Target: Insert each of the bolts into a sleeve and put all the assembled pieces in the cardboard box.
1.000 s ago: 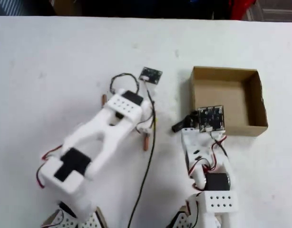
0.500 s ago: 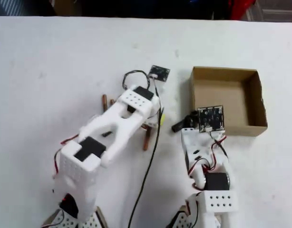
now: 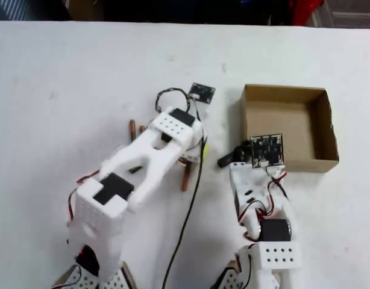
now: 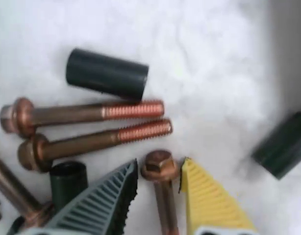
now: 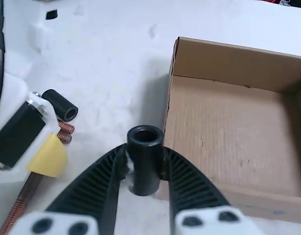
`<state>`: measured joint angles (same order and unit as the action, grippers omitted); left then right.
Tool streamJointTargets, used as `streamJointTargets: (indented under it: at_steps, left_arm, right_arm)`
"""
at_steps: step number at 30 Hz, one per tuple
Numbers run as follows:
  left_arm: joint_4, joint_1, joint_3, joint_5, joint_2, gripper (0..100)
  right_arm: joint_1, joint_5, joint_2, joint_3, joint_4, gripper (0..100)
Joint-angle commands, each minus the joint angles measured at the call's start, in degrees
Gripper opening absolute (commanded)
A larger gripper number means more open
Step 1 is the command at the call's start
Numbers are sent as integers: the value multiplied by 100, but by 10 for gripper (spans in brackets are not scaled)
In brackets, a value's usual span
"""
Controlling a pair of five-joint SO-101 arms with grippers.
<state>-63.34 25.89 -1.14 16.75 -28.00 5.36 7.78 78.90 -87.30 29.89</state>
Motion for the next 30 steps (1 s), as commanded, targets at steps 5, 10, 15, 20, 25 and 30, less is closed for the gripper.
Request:
streamJointTargets:
  at_steps: [5,10,15,20,25,30]
  left_arm:
    - [-466,40,79,53,470,169]
    - [-448,40,123,53,101,169]
    - [-255,40,88,44,-84,169]
    - [-167,198,123,53,-268,168]
    - [-149,418,149,26,-277,38]
    - [-202,374,299,26,-321,35]
  right_arm:
    - [-31,-35,101,70,-136,17]
    - [-31,-35,101,70,-136,17]
    - [-13,-35,101,70,-136,17]
    - [4,-35,101,70,-127,17]
    - [4,-35,101,70,-127,17]
    - [4,-35,101,70,-110,17]
